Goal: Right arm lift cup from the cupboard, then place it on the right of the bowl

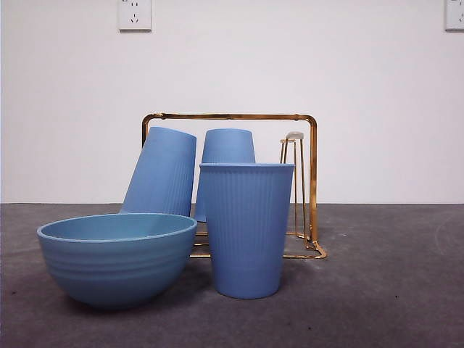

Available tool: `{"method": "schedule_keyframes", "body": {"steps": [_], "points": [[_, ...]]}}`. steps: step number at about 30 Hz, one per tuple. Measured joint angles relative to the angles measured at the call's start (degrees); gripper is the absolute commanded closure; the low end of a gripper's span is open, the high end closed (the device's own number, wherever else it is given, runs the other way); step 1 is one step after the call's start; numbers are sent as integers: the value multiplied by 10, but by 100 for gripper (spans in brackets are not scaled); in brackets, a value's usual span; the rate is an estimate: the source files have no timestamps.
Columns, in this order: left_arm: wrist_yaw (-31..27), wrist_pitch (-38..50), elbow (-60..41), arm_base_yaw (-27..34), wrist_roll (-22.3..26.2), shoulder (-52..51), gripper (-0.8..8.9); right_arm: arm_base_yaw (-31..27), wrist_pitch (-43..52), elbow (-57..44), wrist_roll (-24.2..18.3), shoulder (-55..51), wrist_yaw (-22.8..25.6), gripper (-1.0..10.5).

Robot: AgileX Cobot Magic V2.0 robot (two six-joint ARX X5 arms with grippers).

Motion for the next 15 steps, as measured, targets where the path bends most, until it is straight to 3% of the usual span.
{"method": "schedule_keyframes", "body": {"steps": [15], "points": [[0, 0, 0, 0, 8, 0, 808, 0, 0, 0, 0, 0, 0, 923]]}}
